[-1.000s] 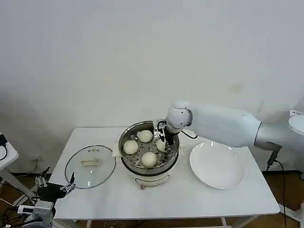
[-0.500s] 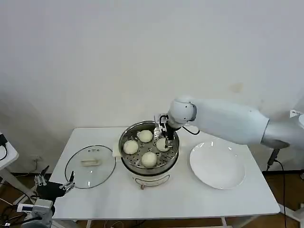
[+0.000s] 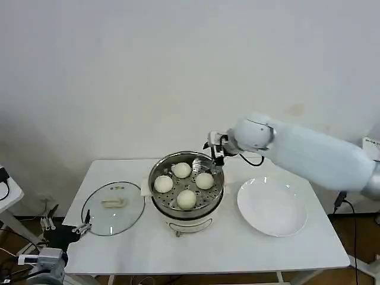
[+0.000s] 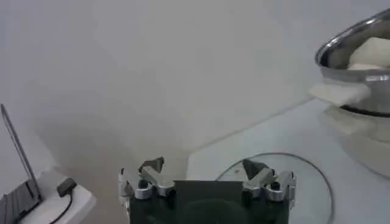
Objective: Take steamed baozi put them in steamer then cover it.
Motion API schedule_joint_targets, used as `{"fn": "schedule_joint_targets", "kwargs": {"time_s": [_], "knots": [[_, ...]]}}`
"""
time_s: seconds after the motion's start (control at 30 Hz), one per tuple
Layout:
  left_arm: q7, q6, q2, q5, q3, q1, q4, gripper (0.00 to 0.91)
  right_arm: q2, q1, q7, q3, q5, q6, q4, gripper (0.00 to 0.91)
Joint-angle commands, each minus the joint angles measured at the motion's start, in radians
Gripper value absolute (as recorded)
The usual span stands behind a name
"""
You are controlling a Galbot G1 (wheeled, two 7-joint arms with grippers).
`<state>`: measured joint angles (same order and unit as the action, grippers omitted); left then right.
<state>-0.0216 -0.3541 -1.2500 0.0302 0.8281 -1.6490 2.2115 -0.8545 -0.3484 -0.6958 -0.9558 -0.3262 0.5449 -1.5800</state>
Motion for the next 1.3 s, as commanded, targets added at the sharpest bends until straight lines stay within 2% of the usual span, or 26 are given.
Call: {"fn": "schedule_joint_targets", "kwargs": {"time_s": [0.03,0.1,0.17,0.2,0.23,0.27,0.33,0.43,0.53,0.63,0.83,0.97,1.23,1.3], "knots": [[-0.013,0.086,0.008,-0.079,0.003,0.013,-0.015,0.907,0.231,0.618,0.374,0.619,0.095,-0.19,-0.234,0.907],[-0.003,0.089,0.019,-0.075,0.001,0.015,-0.027,0.907,0.226,0.86,0.445,0.833,0.115,-0.244,-0.264,0.907],[-0.009,0.086,0.028,-0.064,-0.006,0.019,-0.048,0.907,0.179,1.033,0.445,1.013,0.146,-0.285,-0.282,0.907],[-0.005,0.086,0.031,-0.045,-0.011,0.02,-0.058,0.907,0.157,1.111,0.447,1.033,0.163,-0.299,-0.285,0.907],[-0.006,0.086,0.037,-0.026,-0.015,0.023,-0.075,0.907,0.118,1.248,0.449,1.192,0.179,-0.326,-0.296,0.907],[-0.005,0.088,0.041,0.023,-0.021,0.024,-0.094,0.907,0.085,1.315,0.45,1.277,0.179,-0.344,-0.301,0.907],[-0.001,0.104,0.049,0.096,-0.026,0.024,-0.119,0.907,0.012,1.441,0.456,1.393,0.2,-0.402,-0.303,0.907],[0.011,0.113,0.067,0.208,-0.035,0.019,-0.151,0.907,-0.08,1.582,0.436,1.565,0.238,-0.502,-0.307,0.907],[0.013,0.144,0.084,0.378,-0.052,0.009,-0.186,0.907,-0.179,1.705,0.413,1.7,0.225,-0.566,-0.316,0.907],[0.006,0.187,0.091,0.54,-0.066,-0.005,-0.215,0.907,-0.247,1.773,0.404,1.774,0.203,-0.623,-0.322,0.907],[-0.104,0.312,0.072,1.003,-0.078,-0.003,-0.304,0.907,-0.292,1.855,0.428,1.845,0.173,-0.652,-0.327,0.907],[-0.132,0.316,0.093,1.103,-0.112,0.004,-0.346,0.907,-0.322,1.879,0.438,1.868,0.183,-0.628,-0.317,0.907],[-0.132,0.3,0.141,1.152,-0.217,0.103,-0.481,0.907,-0.35,1.901,0.473,1.881,0.123,-0.644,-0.302,0.907],[-0.127,0.294,0.152,1.151,-0.241,0.133,-0.5,0.907,-0.353,1.904,0.473,1.885,0.134,-0.635,-0.297,0.907]]}}
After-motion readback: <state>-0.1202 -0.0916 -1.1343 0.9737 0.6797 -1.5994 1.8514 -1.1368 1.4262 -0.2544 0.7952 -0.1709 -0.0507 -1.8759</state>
